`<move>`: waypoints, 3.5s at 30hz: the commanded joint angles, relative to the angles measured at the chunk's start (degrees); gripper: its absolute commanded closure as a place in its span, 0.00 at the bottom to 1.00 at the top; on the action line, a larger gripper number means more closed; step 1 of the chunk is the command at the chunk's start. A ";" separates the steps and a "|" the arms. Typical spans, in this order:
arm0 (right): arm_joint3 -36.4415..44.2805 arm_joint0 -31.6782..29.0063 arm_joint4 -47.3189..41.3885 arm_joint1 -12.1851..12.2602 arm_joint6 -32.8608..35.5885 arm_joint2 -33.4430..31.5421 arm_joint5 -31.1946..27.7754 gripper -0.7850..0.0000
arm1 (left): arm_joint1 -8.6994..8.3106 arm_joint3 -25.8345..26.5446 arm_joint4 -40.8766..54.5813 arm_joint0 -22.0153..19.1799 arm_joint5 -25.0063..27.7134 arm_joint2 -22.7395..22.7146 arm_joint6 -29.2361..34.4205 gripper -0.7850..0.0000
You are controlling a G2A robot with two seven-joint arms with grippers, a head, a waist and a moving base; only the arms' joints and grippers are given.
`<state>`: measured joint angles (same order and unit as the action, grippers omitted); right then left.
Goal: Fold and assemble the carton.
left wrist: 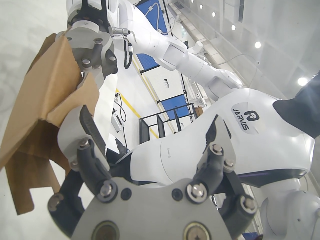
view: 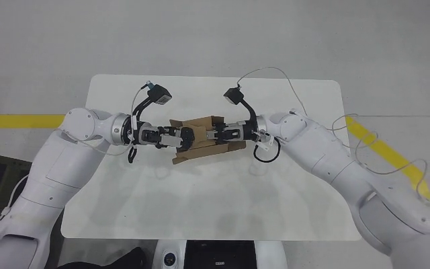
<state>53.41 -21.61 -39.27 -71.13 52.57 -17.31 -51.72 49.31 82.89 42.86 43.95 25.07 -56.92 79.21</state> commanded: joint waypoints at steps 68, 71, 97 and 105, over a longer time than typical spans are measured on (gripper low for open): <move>3.12 -2.88 1.93 1.85 1.89 -2.22 1.89 1.00 | 1.24 -3.28 -9.73 1.27 3.36 -5.18 -3.36 0.00; 1.41 -2.83 2.08 2.24 0.84 -3.44 0.84 1.00 | 1.23 -4.03 -9.48 1.10 3.62 -5.83 -3.63 0.00; -3.02 -3.68 9.53 -0.76 -8.97 -11.24 -1.99 1.00 | 1.55 0.22 -8.86 2.85 1.83 -5.38 -1.84 0.00; -2.79 -3.92 12.66 -1.97 -11.87 -12.77 -1.73 1.00 | 1.58 1.16 -8.92 3.43 1.51 -5.27 -1.52 0.00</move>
<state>50.61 -25.52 -26.85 -73.00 40.83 -29.97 -53.48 50.89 84.00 33.97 47.33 26.64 -62.21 77.65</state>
